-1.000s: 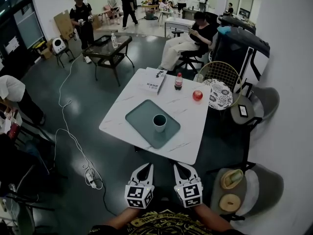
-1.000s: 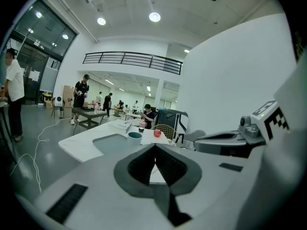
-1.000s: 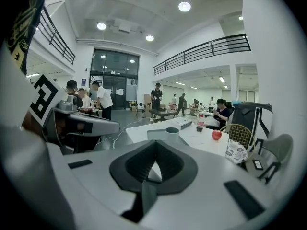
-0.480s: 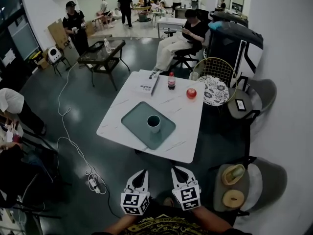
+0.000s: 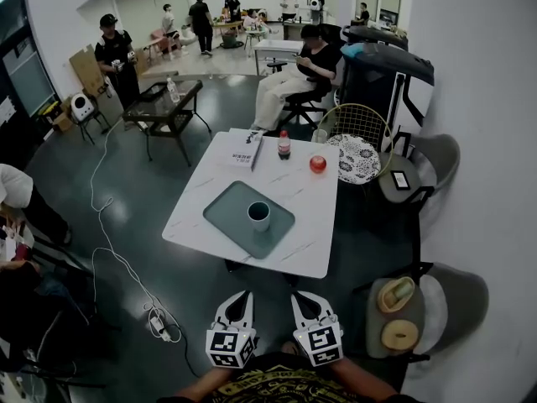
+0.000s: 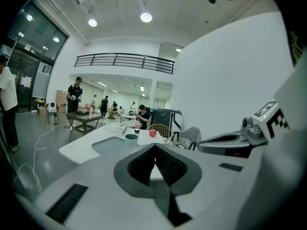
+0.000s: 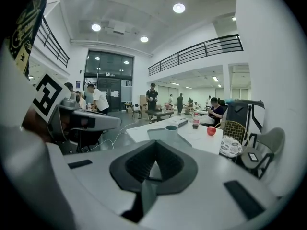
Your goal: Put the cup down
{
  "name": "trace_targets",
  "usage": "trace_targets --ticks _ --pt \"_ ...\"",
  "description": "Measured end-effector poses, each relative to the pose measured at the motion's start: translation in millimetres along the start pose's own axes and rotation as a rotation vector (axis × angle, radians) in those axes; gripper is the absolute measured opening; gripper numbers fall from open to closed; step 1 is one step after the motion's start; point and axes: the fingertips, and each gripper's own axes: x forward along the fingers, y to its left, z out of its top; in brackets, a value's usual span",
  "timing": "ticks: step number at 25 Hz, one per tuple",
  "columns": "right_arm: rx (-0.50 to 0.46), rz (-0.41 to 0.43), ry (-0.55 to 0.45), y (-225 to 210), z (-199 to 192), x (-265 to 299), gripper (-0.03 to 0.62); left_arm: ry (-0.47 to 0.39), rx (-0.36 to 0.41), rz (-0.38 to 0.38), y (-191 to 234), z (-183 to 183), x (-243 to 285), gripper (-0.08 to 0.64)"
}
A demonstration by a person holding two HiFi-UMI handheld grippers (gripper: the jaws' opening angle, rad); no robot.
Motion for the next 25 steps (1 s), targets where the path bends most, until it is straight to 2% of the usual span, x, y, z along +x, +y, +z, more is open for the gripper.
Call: trace_targets --ticks 13,25 --pt "-0.009 0.031 0.019 54 -11 -4 0.006 0.045 -0.021 -0.032 24 -17 -29 0.010" --pt "-0.022 0.025 0.027 77 -10 -5 0.006 0.040 -0.026 -0.033 38 -21 -51 0.009"
